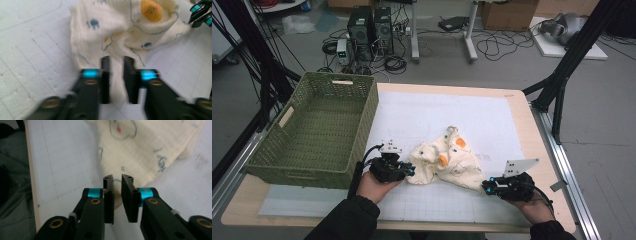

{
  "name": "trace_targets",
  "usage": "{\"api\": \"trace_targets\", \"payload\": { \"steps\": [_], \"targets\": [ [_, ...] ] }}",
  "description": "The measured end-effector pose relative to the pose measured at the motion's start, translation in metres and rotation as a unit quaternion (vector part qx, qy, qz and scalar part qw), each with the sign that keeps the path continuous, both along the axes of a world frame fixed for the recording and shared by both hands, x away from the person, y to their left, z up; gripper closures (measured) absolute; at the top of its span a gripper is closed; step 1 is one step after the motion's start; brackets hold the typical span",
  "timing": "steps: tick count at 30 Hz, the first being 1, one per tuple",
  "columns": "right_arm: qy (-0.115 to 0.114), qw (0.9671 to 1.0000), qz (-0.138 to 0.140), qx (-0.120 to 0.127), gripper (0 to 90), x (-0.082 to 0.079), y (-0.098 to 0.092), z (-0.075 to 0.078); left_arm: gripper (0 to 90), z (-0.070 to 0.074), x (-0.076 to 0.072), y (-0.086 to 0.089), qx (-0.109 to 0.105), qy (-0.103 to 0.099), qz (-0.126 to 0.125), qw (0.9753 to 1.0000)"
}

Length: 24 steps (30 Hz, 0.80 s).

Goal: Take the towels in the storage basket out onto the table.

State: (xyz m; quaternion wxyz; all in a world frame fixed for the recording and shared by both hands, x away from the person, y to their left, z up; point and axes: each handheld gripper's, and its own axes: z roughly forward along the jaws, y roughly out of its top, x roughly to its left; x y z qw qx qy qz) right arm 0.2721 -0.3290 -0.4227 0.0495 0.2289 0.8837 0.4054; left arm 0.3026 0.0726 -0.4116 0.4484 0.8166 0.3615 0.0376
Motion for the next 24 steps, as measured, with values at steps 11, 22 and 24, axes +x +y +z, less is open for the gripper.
{"api": "trace_targets", "payload": {
  "steps": [11,22,24],
  "targets": [
    [-0.028,0.9982,-0.039,0.035,60.3,0.081,0.028,0.017,56.8,-0.011,0.049,-0.029,-0.023,-0.037,0.057,0.9974],
    [0.019,0.9993,-0.014,-0.029,87.9,0.105,0.055,-0.012,89.2,-0.030,0.064,-0.044,0.054,0.009,0.037,0.9978],
    [0.018,0.9992,-0.015,-0.033,88.0,0.102,0.053,-0.009,89.5,-0.028,0.061,-0.043,0.065,0.010,0.029,0.9974]
  ]
}}
